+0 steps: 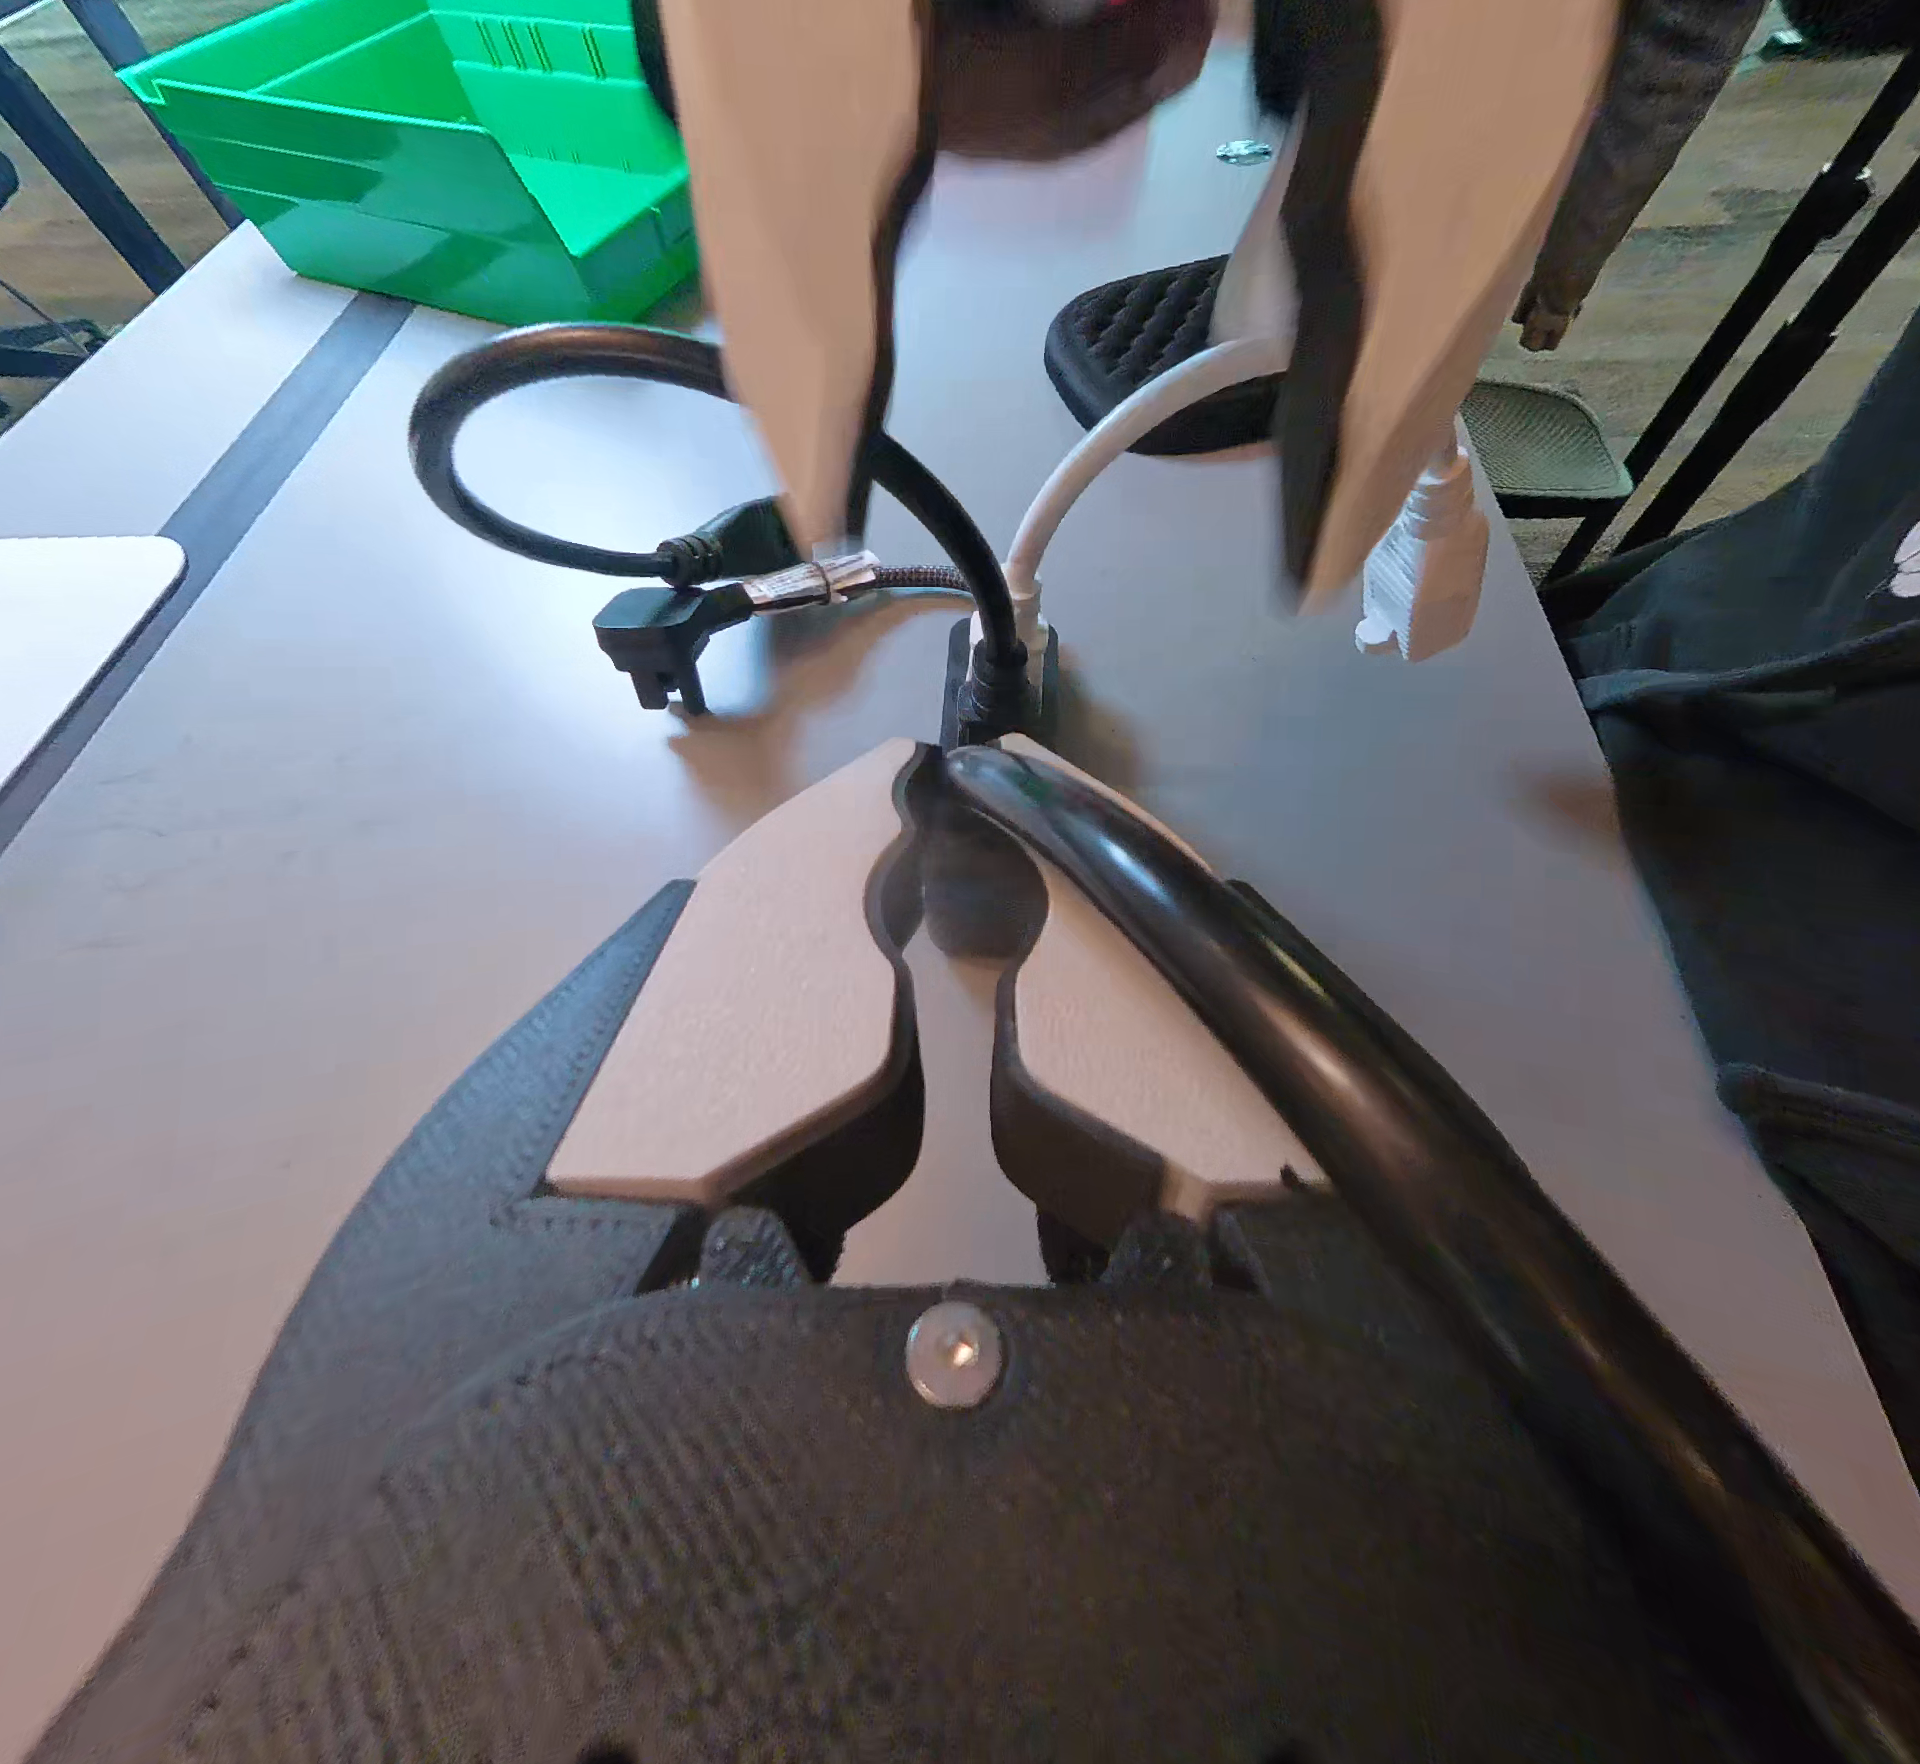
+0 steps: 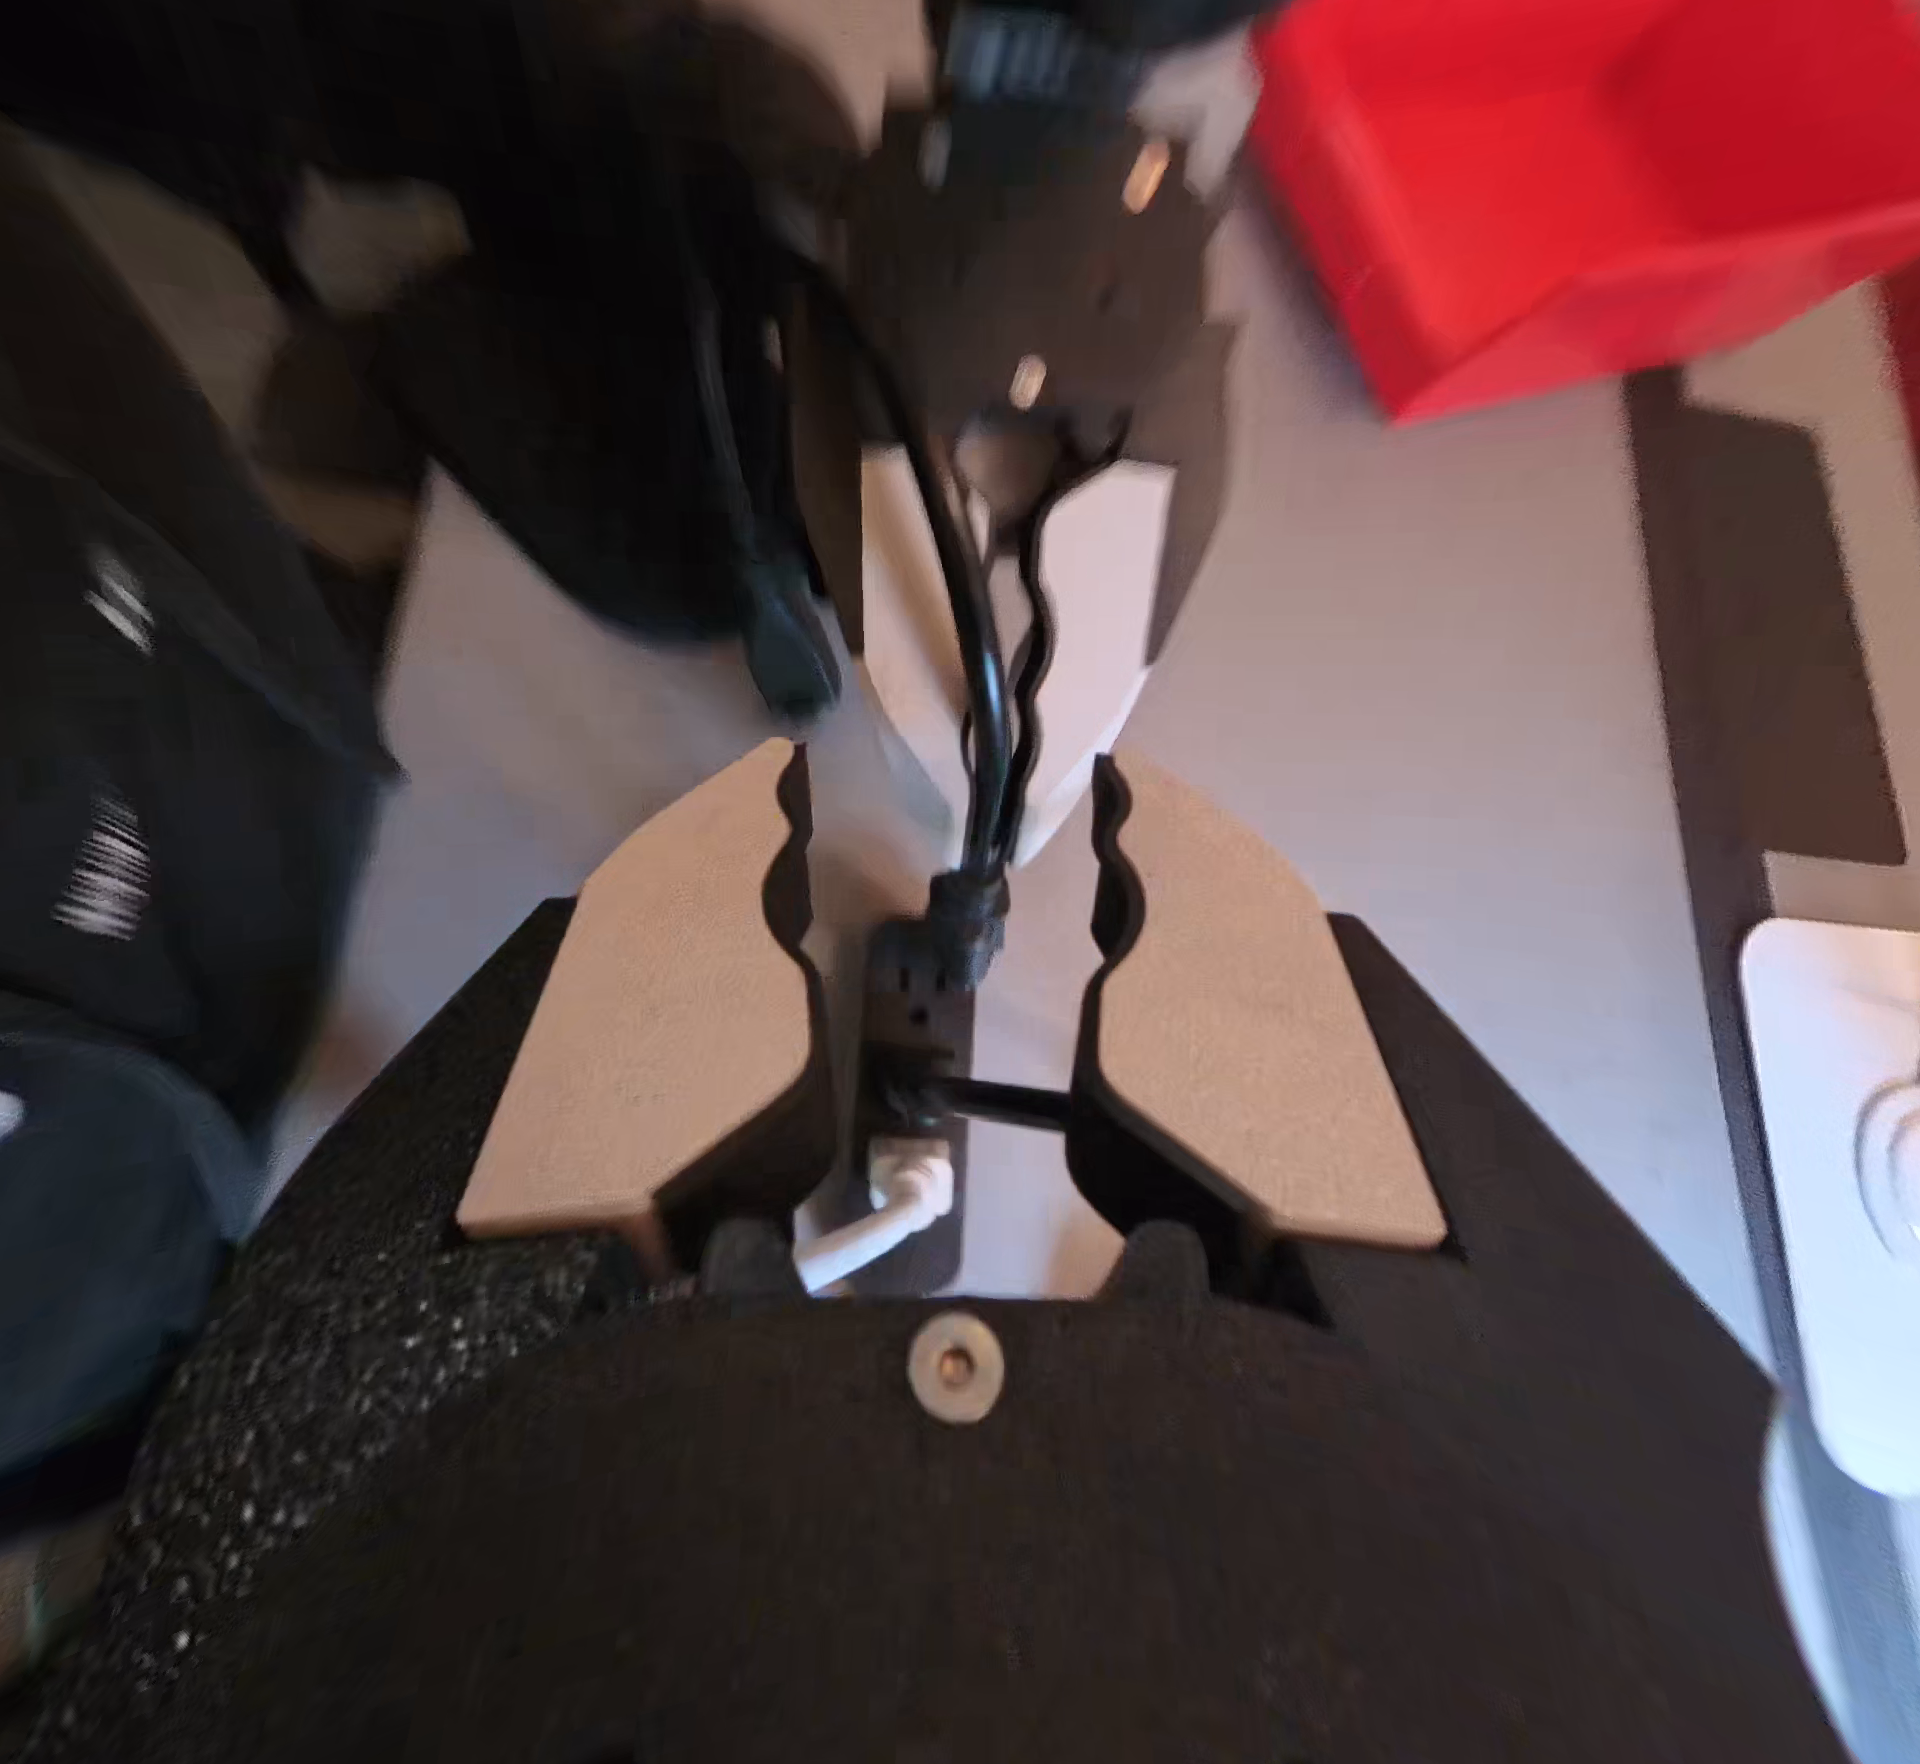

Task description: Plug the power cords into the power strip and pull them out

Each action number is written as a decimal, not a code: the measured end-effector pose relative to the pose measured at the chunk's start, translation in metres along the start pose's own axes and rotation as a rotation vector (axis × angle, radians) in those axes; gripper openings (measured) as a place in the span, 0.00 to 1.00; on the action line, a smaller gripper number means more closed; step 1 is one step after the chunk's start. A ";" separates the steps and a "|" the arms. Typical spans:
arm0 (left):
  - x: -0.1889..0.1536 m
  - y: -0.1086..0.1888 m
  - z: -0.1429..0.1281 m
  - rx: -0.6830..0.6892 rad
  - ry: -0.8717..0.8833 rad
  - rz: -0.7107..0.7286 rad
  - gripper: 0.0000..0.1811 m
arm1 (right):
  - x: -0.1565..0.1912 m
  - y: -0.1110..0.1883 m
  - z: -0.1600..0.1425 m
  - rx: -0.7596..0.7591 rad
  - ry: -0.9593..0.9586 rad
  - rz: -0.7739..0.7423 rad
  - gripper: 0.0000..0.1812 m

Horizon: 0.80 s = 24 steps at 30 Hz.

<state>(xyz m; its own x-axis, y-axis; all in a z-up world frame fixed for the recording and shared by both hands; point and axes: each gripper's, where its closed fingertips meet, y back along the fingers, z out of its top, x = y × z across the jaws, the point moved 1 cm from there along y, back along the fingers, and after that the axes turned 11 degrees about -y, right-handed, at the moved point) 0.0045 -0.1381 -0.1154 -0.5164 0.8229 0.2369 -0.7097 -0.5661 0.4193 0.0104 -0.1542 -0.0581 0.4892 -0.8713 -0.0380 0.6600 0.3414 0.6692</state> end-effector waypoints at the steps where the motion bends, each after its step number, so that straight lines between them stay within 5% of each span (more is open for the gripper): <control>1: -0.001 0.000 0.000 0.002 0.006 -0.008 0.05 | -0.003 0.021 0.010 -0.100 -0.057 -0.003 0.28; 3: -0.003 -0.001 0.000 0.009 0.017 -0.027 0.05 | -0.020 0.060 0.002 -0.195 -0.143 -0.067 0.28; 5: -0.004 -0.003 -0.001 0.028 0.026 -0.047 0.05 | -0.042 0.080 -0.052 -0.106 -0.171 -0.170 0.26; 8: -0.003 -0.010 -0.003 0.073 0.022 -0.066 0.05 | -0.044 0.063 -0.144 0.055 -0.246 -0.147 0.28; 10: -0.001 -0.014 0.000 0.098 0.030 -0.085 0.05 | -0.032 0.037 -0.171 0.093 -0.246 -0.104 0.30; 17: -0.001 -0.022 0.007 0.163 0.054 -0.147 0.05 | -0.024 -0.017 -0.177 0.148 -0.077 -0.045 0.33; 24: -0.003 -0.028 0.009 0.192 0.063 -0.164 0.05 | -0.022 -0.032 -0.182 0.119 -0.059 0.034 0.28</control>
<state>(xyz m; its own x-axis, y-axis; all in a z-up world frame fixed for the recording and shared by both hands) 0.0304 -0.1242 -0.1198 -0.4348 0.8950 0.0995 -0.6856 -0.4006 0.6078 0.0823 -0.0816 -0.2133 0.4733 -0.8805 0.0275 0.5694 0.3295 0.7531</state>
